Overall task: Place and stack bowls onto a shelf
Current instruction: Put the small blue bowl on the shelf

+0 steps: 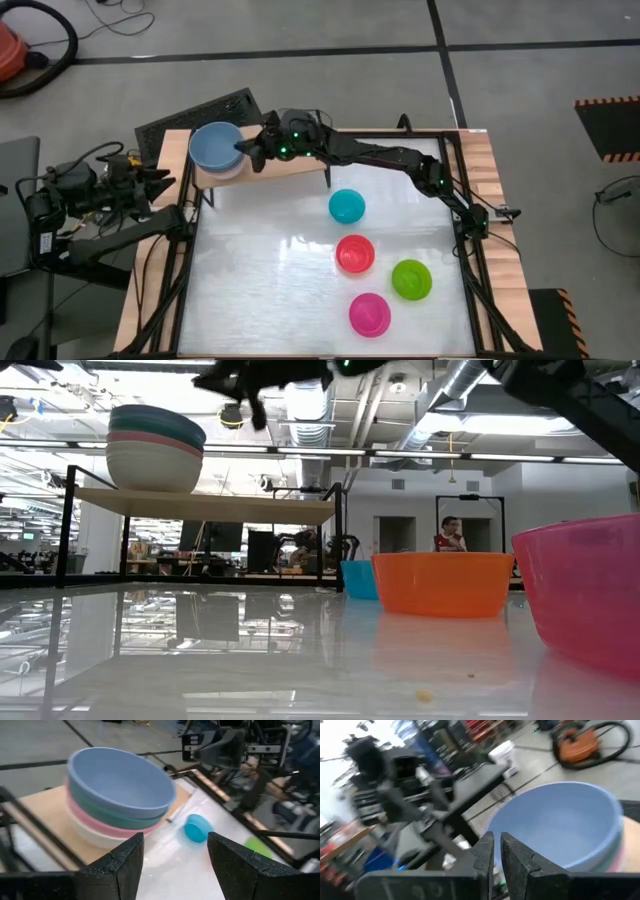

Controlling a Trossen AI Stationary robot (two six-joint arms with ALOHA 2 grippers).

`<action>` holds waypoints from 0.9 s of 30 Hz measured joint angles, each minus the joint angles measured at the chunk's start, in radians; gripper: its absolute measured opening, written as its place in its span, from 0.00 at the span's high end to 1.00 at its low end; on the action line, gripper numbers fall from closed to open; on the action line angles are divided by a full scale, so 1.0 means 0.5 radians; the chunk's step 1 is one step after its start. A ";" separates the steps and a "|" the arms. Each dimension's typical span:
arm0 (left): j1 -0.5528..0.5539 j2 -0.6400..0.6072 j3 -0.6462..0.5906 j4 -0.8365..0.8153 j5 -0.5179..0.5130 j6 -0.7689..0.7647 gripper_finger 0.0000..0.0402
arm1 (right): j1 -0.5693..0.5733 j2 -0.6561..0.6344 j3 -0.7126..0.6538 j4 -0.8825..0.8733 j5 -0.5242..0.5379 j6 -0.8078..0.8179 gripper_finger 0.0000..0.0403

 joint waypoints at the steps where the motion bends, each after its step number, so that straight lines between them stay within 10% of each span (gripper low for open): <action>1: 0.000 -0.001 0.000 0.017 0.036 -0.015 0.49 | 0.011 -0.040 0.022 -0.087 -0.026 -0.019 0.85; 15: 0.000 0.000 -0.013 0.406 0.237 -0.112 0.49 | 0.180 -1.075 0.046 -1.864 -0.016 -0.159 0.85; 27: 0.000 0.008 -0.268 0.624 0.294 -0.211 0.49 | 0.783 -1.487 -0.054 -2.914 0.600 0.364 0.85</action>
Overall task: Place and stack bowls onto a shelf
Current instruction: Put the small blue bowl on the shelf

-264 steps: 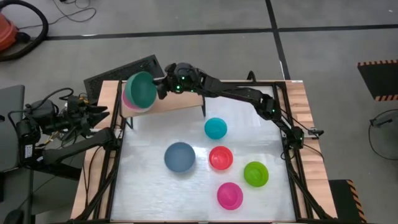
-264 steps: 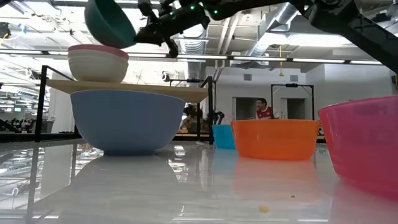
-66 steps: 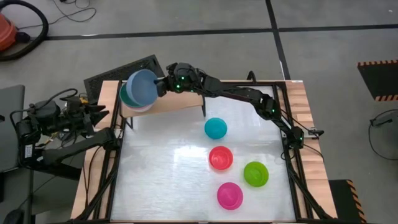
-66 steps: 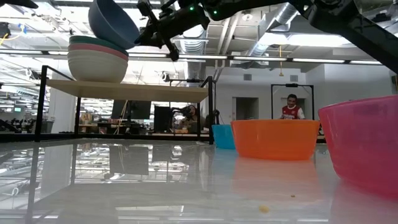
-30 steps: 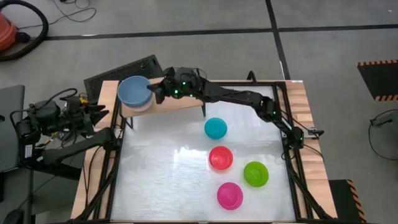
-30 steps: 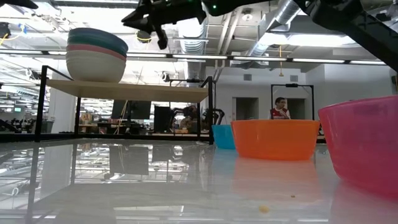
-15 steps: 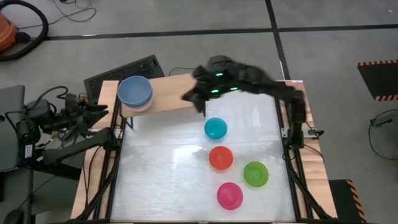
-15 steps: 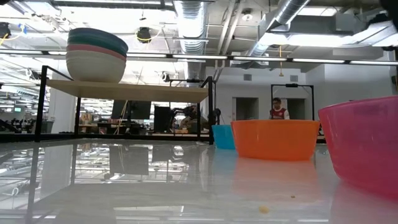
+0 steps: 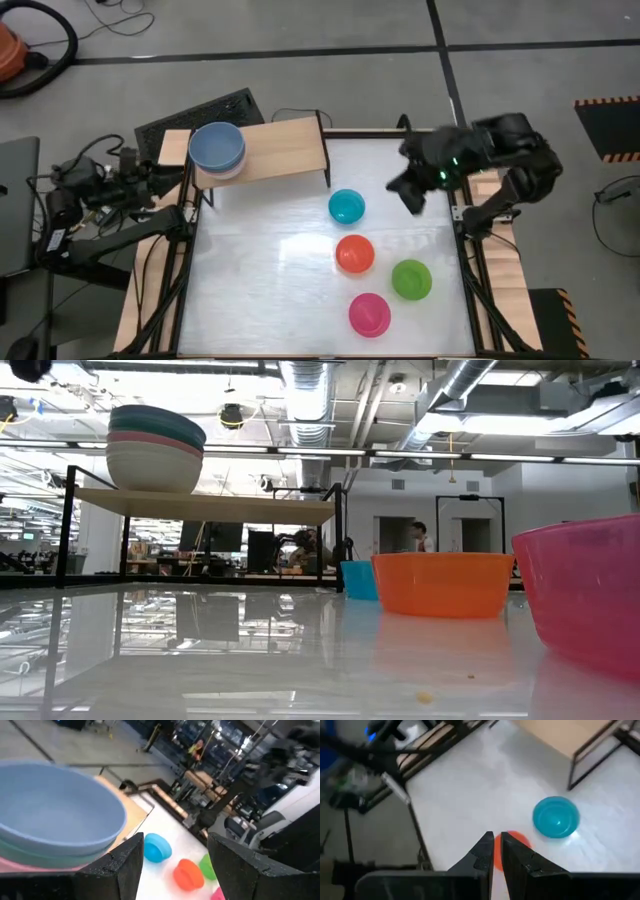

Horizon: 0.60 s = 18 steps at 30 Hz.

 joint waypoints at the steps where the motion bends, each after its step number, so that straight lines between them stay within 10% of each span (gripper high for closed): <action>1: 0.000 0.006 -0.034 0.012 0.013 -0.015 0.49 | 0.073 -0.009 -0.028 0.014 0.032 0.005 0.85; 18: 0.000 0.038 -0.366 0.431 0.158 -0.184 0.49 | 0.528 -0.050 -1.246 0.223 0.563 0.552 0.76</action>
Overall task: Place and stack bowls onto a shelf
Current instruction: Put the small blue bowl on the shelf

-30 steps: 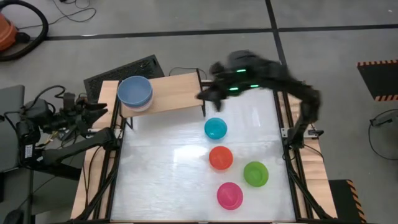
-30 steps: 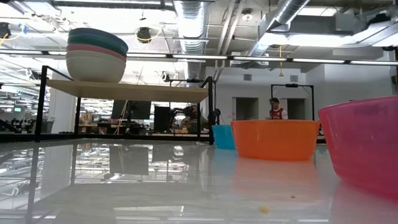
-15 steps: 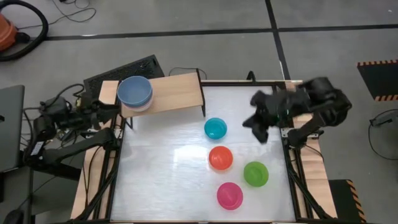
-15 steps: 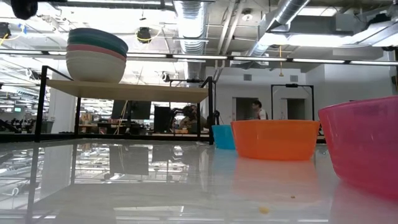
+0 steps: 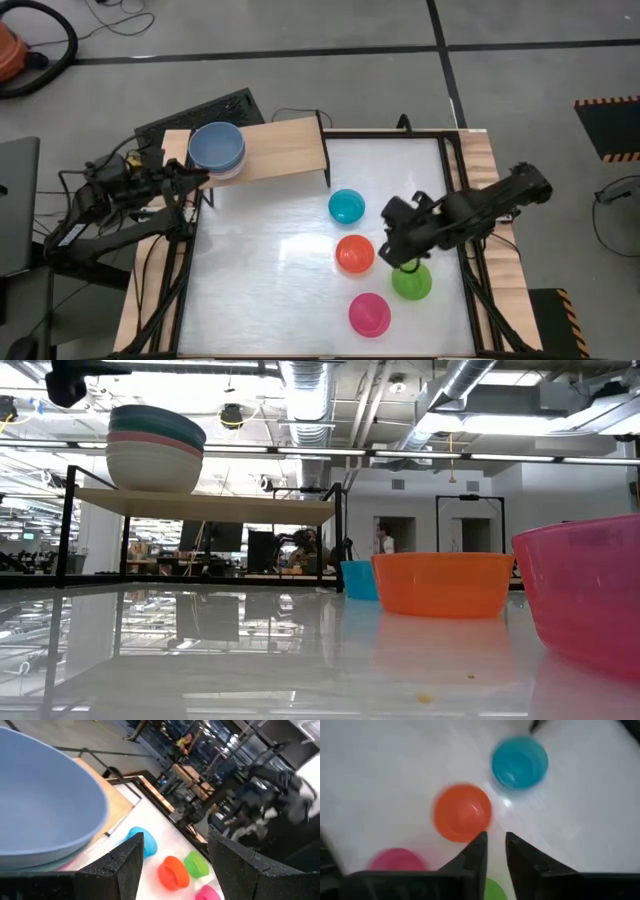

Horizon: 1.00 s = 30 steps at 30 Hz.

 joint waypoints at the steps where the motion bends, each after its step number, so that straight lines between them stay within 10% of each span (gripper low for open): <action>1: 0.000 0.002 -0.005 0.000 -0.026 -0.001 0.49 | -0.009 0.001 -0.082 0.044 -0.004 -0.015 0.73; 10: 0.000 0.004 -0.075 -0.003 -0.119 0.022 0.49 | -0.375 0.038 -0.707 0.736 -0.063 -0.628 0.48; 19: 0.000 0.004 -0.107 -0.008 -0.126 0.135 0.49 | -0.791 0.185 -0.820 1.535 -0.499 -1.647 0.47; 30: 0.000 0.003 -0.107 -0.009 -0.141 0.220 0.49 | -1.031 0.715 -0.773 1.715 -0.848 -1.711 0.48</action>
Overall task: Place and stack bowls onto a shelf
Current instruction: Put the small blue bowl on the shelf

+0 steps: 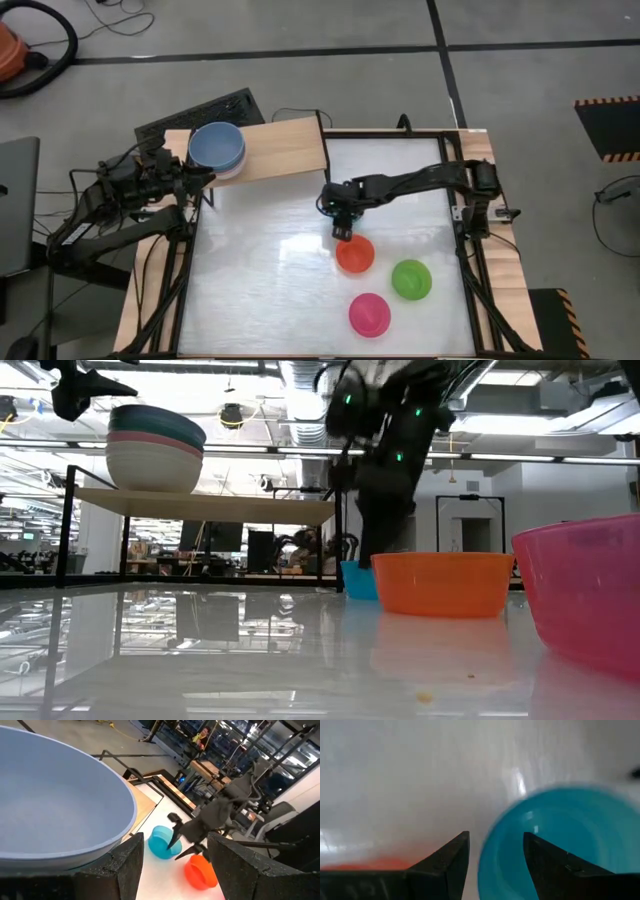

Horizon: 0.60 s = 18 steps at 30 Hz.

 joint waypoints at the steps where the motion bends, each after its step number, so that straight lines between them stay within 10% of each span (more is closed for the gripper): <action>1: 0.001 0.000 0.000 0.000 -0.002 0.011 0.49 | -0.009 0.044 0.013 -0.014 0.000 0.011 0.48; 7: 0.001 -0.001 0.000 -0.001 -0.060 0.024 0.49 | -0.021 0.180 0.064 -0.066 0.017 0.091 0.56; 13: 0.000 -0.001 0.000 -0.002 -0.091 0.021 0.49 | 0.004 0.158 0.065 -0.150 0.118 0.302 0.93; 18: 0.000 -0.001 0.000 -0.009 -0.091 0.006 0.49 | 0.046 0.053 0.093 -0.279 0.104 0.477 0.94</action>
